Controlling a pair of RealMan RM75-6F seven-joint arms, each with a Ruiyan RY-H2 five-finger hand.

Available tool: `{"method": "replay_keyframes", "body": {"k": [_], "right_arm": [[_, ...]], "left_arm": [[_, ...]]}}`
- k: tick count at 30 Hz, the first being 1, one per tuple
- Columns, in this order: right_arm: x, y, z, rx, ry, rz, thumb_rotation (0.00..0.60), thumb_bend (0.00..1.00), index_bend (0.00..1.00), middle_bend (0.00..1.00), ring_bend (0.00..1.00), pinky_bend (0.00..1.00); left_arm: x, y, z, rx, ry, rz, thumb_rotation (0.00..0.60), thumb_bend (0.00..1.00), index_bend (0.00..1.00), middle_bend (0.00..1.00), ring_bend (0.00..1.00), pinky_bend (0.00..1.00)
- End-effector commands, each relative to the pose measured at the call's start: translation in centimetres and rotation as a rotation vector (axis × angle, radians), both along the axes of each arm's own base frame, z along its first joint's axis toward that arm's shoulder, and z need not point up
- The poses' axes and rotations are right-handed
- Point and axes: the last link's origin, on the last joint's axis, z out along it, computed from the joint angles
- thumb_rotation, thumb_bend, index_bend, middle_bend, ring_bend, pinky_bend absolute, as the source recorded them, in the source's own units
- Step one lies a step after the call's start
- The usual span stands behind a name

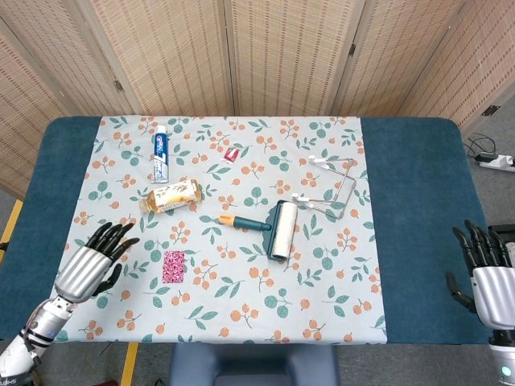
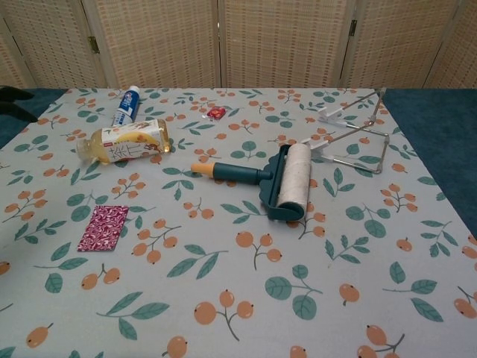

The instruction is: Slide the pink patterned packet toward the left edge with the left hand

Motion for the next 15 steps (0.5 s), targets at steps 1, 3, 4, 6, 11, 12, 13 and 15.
{"method": "replay_keyframes", "body": {"k": [1, 3, 4, 6, 11, 12, 13, 15], "right_arm": [[0.0, 0.1, -0.1, 0.0, -0.002, -0.002, 0.6, 0.45, 0.0, 0.0, 0.02, 0.0], [-0.1, 0.1, -0.1, 0.004, -0.002, -0.005, 0.6, 0.45, 0.0, 0.0, 0.02, 0.0], [-0.1, 0.2, -0.2, 0.006, 0.0, -0.007, 0.6, 0.45, 0.0, 0.0, 0.02, 0.0], [0.0, 0.2, -0.2, 0.011, 0.0, -0.01, 0.6, 0.45, 0.0, 0.0, 0.02, 0.0], [0.1, 0.2, -0.2, 0.01, 0.001, -0.012, 0.6, 0.45, 0.0, 0.0, 0.02, 0.0], [0.1, 0.2, -0.2, 0.01, 0.001, -0.012, 0.6, 0.45, 0.0, 0.0, 0.02, 0.0], [0.1, 0.2, -0.2, 0.009, 0.001, -0.013, 0.6, 0.45, 0.0, 0.0, 0.02, 0.0], [0.1, 0.2, -0.2, 0.007, 0.0, -0.013, 0.6, 0.45, 0.0, 0.0, 0.02, 0.0]], "left_arm": [[1.3, 0.4, -1.3, -0.063, 0.032, -0.045, 0.6, 0.81, 0.23, 0.03, 0.02, 0.0], [1.7, 0.7, -2.1, -0.1, 0.051, -0.057, 0.6, 0.87, 0.26, 0.02, 0.01, 0.0], [1.9, 0.8, -2.4, -0.119, 0.063, -0.059, 0.6, 0.91, 0.26, 0.01, 0.0, 0.0], [2.5, 1.1, -3.3, -0.163, 0.08, -0.06, 0.6, 0.97, 0.26, 0.0, 0.0, 0.0], [3.4, 1.9, -4.8, -0.201, 0.097, -0.065, 0.6, 1.0, 0.26, 0.0, 0.0, 0.0], [3.5, 2.0, -5.1, -0.206, 0.101, -0.066, 0.6, 1.0, 0.26, 0.0, 0.0, 0.0], [3.6, 2.0, -5.4, -0.212, 0.108, -0.065, 0.6, 1.0, 0.26, 0.0, 0.0, 0.0], [3.7, 2.1, -6.1, -0.23, 0.122, -0.062, 0.6, 1.0, 0.26, 0.0, 0.0, 0.0]]}}
